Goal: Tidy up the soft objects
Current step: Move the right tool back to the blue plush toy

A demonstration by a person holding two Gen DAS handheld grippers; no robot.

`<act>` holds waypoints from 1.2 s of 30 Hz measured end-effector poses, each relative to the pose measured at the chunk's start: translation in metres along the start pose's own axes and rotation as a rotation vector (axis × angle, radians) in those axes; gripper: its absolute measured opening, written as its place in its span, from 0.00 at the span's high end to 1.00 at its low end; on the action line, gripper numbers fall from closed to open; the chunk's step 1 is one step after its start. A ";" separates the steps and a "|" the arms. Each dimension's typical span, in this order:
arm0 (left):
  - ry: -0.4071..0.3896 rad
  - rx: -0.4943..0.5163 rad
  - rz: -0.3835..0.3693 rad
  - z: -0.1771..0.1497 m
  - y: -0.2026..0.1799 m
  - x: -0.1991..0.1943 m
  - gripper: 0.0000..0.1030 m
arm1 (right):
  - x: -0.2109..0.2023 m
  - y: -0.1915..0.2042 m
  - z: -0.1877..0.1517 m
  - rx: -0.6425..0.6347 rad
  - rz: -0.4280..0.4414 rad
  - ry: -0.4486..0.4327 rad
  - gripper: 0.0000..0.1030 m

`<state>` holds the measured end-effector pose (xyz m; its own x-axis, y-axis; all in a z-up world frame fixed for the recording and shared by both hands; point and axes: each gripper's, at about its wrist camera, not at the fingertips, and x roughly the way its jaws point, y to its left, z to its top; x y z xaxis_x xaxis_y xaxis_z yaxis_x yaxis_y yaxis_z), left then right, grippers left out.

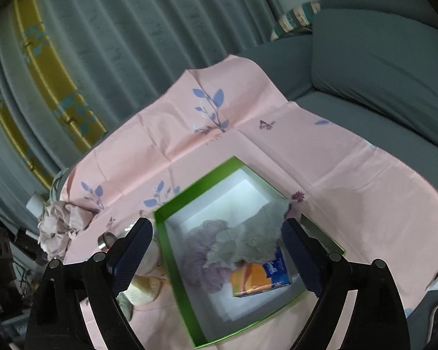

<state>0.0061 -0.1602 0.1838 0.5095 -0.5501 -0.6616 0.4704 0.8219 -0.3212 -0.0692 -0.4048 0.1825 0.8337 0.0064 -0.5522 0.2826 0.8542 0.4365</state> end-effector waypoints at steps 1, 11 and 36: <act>-0.010 -0.014 0.016 -0.001 0.008 -0.006 0.15 | -0.002 0.003 -0.001 -0.005 0.008 -0.004 0.12; -0.077 -0.176 0.222 -0.035 0.102 -0.068 0.15 | -0.016 0.058 -0.010 -0.106 0.113 -0.011 0.12; -0.021 -0.440 0.422 -0.109 0.229 -0.069 0.15 | 0.168 0.280 -0.116 -0.382 0.253 0.562 0.12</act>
<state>0.0004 0.0820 0.0825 0.6031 -0.1623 -0.7810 -0.1150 0.9511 -0.2865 0.0951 -0.1044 0.1294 0.4529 0.4059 -0.7938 -0.1579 0.9128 0.3767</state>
